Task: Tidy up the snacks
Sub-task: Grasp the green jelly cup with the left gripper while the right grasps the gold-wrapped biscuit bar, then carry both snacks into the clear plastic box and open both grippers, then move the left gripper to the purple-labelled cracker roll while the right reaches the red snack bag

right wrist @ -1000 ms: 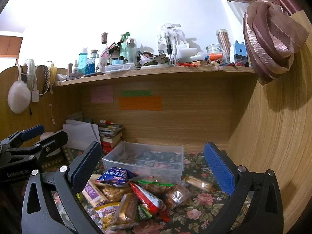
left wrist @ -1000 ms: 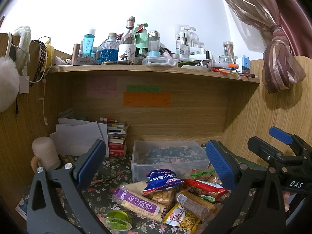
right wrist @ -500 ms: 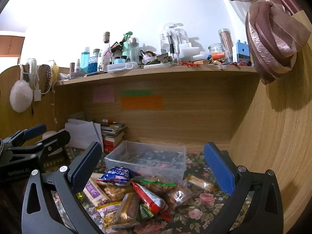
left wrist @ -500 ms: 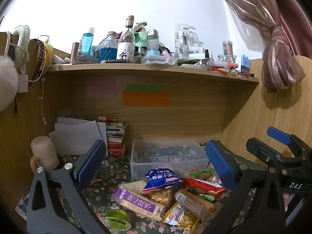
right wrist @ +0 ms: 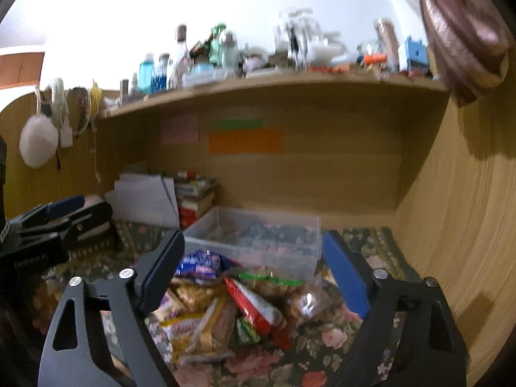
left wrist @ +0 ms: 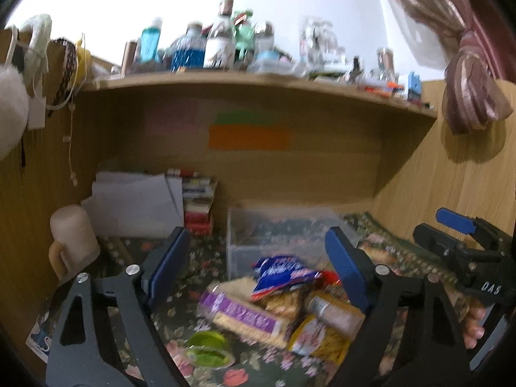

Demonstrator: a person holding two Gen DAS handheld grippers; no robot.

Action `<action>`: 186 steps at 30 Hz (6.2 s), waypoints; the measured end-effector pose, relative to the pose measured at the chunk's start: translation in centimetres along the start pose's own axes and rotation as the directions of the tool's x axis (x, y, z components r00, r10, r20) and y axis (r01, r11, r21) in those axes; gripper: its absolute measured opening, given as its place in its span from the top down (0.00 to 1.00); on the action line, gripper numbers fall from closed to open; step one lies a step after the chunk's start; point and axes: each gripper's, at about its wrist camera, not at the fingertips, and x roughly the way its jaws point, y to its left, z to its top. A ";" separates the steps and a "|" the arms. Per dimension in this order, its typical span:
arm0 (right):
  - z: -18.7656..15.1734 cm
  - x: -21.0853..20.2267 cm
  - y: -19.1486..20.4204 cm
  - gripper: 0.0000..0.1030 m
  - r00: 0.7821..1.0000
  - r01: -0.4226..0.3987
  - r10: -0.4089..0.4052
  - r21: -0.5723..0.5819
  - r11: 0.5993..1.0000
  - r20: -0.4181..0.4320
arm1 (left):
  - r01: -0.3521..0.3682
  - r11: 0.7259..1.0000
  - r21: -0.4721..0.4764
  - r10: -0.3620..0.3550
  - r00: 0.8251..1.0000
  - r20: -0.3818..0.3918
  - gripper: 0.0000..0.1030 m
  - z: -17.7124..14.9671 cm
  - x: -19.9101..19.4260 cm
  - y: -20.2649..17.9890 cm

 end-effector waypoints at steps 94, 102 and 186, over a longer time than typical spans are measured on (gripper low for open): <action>2.2 8.6 -2.0 0.67 0.990 -0.024 0.020 -0.027 0.999 -0.138 | 0.055 0.998 0.027 -0.050 0.984 -0.168 0.45 3.6 12.2 1.1; 3.5 12.1 -3.9 0.67 0.987 0.005 -0.009 -0.021 1.000 -0.159 | 0.057 0.997 0.042 -0.047 0.974 -0.220 0.45 5.0 16.7 0.6; -6.6 8.1 -2.8 0.43 0.925 -0.070 0.096 0.083 0.994 -0.367 | -0.063 0.988 -0.139 -0.010 0.883 -0.469 0.06 -8.9 10.0 1.3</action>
